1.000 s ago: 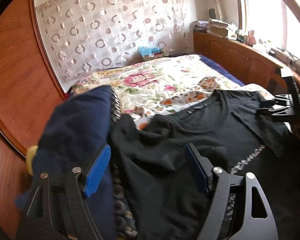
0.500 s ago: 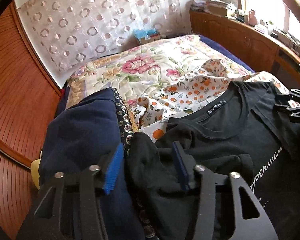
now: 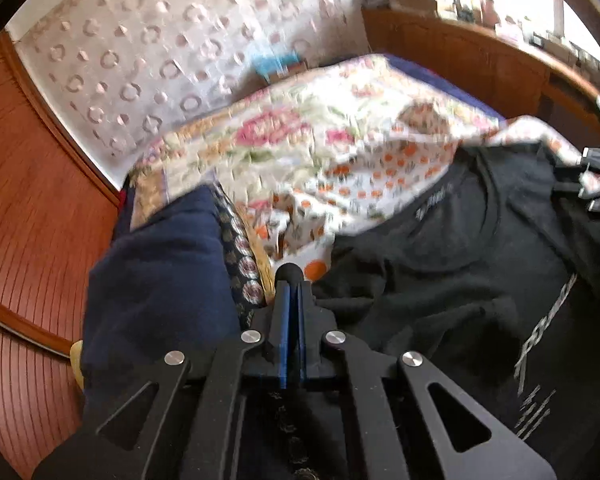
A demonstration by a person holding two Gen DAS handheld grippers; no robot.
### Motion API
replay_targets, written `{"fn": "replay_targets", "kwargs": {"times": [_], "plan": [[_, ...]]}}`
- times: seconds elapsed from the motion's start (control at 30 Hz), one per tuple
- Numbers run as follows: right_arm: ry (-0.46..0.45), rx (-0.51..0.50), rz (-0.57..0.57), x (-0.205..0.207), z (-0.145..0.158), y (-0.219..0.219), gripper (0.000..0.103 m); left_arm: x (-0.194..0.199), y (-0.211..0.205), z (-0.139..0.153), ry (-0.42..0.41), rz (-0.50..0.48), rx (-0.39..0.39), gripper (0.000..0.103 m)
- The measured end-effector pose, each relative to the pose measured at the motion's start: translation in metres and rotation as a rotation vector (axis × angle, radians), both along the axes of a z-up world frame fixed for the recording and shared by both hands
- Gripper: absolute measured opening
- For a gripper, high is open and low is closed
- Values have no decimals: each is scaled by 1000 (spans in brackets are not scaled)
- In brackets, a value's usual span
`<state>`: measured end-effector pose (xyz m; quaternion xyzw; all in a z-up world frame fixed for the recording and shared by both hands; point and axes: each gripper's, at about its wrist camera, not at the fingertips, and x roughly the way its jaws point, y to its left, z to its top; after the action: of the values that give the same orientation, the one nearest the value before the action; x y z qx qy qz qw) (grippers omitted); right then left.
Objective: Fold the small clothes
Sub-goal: 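Grasp the shirt edge beside the navy stack with the left tool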
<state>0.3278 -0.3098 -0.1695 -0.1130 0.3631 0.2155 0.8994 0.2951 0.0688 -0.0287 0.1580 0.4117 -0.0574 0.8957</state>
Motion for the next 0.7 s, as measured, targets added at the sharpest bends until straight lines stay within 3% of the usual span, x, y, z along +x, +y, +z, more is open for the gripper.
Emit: {"fn": "replay_targets", "kwargs": {"times": [0.17,0.5,0.7], "plan": [[0,0,0,0,0,0,53,-19,16,32,-118,56,-99,4],[-6,15,-31,0,5,-14,53,-48,13,39,-168,33,-187,3],[-13,55,-128,12,18,-47,53,-69,2,39,-188,-5,-217,3]]}}
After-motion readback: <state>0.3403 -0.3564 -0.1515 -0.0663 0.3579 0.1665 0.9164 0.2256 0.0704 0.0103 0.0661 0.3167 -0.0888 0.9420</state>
